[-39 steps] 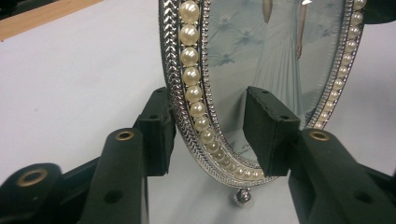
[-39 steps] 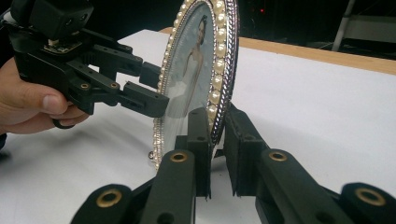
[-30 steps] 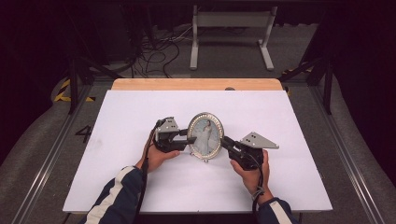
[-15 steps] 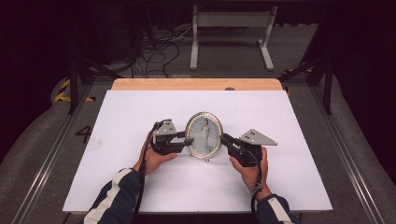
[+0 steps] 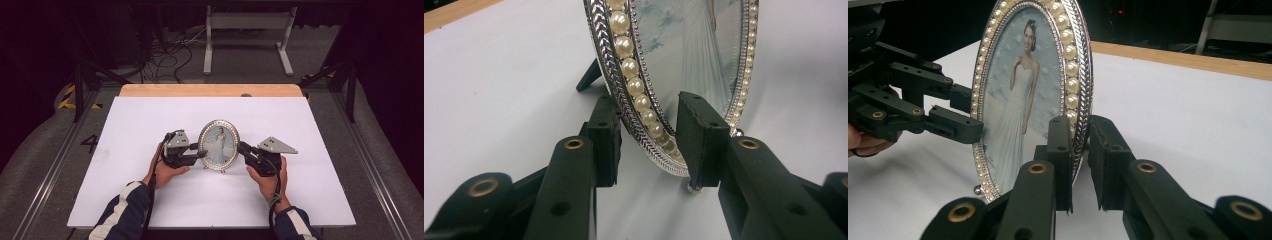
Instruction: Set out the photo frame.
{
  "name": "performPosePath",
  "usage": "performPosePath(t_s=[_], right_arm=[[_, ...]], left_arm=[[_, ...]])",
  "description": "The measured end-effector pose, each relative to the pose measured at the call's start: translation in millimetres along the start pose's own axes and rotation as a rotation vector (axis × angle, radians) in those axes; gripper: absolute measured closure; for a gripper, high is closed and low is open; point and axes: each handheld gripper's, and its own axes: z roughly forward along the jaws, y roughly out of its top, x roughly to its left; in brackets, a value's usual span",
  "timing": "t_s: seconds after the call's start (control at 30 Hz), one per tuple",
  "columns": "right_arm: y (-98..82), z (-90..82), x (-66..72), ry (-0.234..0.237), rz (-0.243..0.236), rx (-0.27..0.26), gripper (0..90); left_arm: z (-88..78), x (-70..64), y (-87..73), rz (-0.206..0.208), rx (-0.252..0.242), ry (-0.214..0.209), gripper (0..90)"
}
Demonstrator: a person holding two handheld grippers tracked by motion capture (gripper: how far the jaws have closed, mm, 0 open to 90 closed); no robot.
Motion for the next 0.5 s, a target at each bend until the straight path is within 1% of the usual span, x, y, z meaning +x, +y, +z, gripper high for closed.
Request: performPosePath(t_s=[0.17,0.2,0.27,0.37,0.43,0.5], right_arm=[[1.2,0.9,-1.4,0.005,0.0,0.002,80.0],[1.3,1.2,-1.6,0.001,0.003,0.001,80.1],[1.3,2.5,-3.9,-0.021,0.007,-0.009,80.8],[0.9,3.2,-7.0,-0.02,0.028,-0.011,82.9],[0.8,3.4,-7.3,-0.025,0.027,-0.008,82.9],[0.5,3.7,-7.5,-0.016,0.03,-0.009,83.0]], left_arm=[[-0.3,-1.6,0.1,-0.009,0.005,0.004,63.5],[-0.2,-2.6,0.2,-0.006,0.007,0.001,63.8],[1.2,-6.4,0.7,0.014,0.015,0.004,64.3],[3.0,-9.2,0.6,0.028,0.027,0.007,63.8],[3.4,-9.3,0.3,0.026,0.027,0.004,63.6],[3.4,-9.0,-0.2,0.03,0.031,0.005,63.6]])
